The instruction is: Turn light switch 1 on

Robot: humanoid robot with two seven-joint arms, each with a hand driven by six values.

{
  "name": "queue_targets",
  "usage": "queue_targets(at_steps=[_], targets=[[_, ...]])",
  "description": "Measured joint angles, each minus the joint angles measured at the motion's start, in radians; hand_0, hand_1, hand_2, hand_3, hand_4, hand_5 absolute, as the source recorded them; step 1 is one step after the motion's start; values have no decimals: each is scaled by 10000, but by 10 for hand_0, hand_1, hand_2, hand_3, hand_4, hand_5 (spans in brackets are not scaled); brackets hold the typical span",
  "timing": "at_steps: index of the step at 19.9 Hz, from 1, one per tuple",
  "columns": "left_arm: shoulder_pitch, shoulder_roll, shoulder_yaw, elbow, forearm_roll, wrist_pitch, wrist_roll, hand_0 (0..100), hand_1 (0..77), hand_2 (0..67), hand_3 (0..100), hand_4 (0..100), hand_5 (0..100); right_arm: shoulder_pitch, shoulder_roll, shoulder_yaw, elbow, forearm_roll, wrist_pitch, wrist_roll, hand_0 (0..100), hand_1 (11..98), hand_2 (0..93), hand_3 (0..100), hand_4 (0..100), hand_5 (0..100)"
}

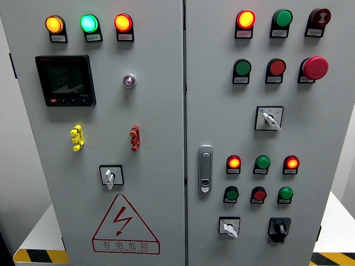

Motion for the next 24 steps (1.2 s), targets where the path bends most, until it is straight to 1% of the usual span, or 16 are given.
queue_targets(at_steps=[3, 5, 6, 8, 10, 11, 13, 14, 16, 17, 18, 19, 21, 23, 24], targets=[[8, 27, -1652, 0, 1689, -22, -159, 0, 131, 53, 0, 0, 56, -1, 0, 0, 0, 0, 0, 0, 0, 225, 0, 109, 230, 146], [9, 27, -2384, -22, 2840, -22, -595, 0, 131, 53, 0, 0, 51, -1, 0, 0, 0, 0, 0, 0, 0, 225, 0, 110, 230, 146], [3, 31, -2466, -29, 3169, -11, -973, 0, 131, 53, 0, 0, 47, -1, 0, 0, 0, 0, 0, 0, 0, 225, 0, 110, 230, 146], [-30, 34, -2346, -40, 3380, 66, -1709, 0, 127, 53, 0, 0, 46, -1, 0, 0, 0, 0, 0, 0, 0, 225, 0, 110, 230, 146], [-54, 19, -2485, -164, 3438, 121, -2159, 0, 131, 51, 0, 0, 45, -1, 0, 0, 0, 0, 0, 3, 0, 225, 0, 110, 230, 146], [-80, 16, -2847, -305, 3480, 133, -2341, 0, 140, 55, 0, 14, 53, -1, 0, 0, 0, 0, 0, 7, 0, 224, 0, 110, 230, 146], [-138, 16, -3955, -792, 3631, 142, -2565, 0, 188, 80, 18, 115, 100, -2, 0, 0, 0, 0, 0, 10, 0, 224, 0, 110, 230, 146], [-153, 11, -4454, -1095, 3821, 143, -2606, 0, 200, 91, 31, 151, 113, -4, 1, 0, 0, 0, 0, 11, 0, 224, 0, 109, 230, 146], [-160, -3, -5307, -1700, 4456, 143, -2637, 0, 226, 124, 86, 250, 161, -8, 0, 0, 0, 0, 0, 12, 0, 224, 0, 110, 230, 146], [-160, -7, -5831, -2068, 4870, 142, -2645, 0, 234, 135, 108, 268, 171, -8, 1, 0, 0, 0, 0, 12, 0, 224, 0, 110, 230, 146], [-163, -15, -6438, -2500, 5357, 127, -2651, 0, 247, 156, 164, 317, 192, -6, 1, 0, 0, 0, 0, 12, 0, 224, 0, 109, 230, 146], [-159, -28, -6971, -2922, 5844, 93, -2651, 0, 258, 168, 215, 342, 209, -5, 1, 0, 0, 0, 0, 12, 0, 224, 0, 109, 230, 146], [-150, -55, -7564, -3775, 6627, 37, -2645, 0, 269, 181, 256, 367, 223, -1, 1, 0, 0, 0, 0, 12, 0, 224, 0, 109, 230, 146], [-142, -76, -7740, -4673, 6966, 14, -2607, 0, 276, 191, 283, 404, 245, -10, 1, 0, 0, 0, 0, 7, 0, 224, 0, 110, 230, 147], [-128, -95, -7761, -5292, 7029, 13, -2577, 0, 280, 203, 305, 438, 266, -7, 1, 0, 0, 0, 0, 2, 0, 224, 0, 110, 230, 147]])
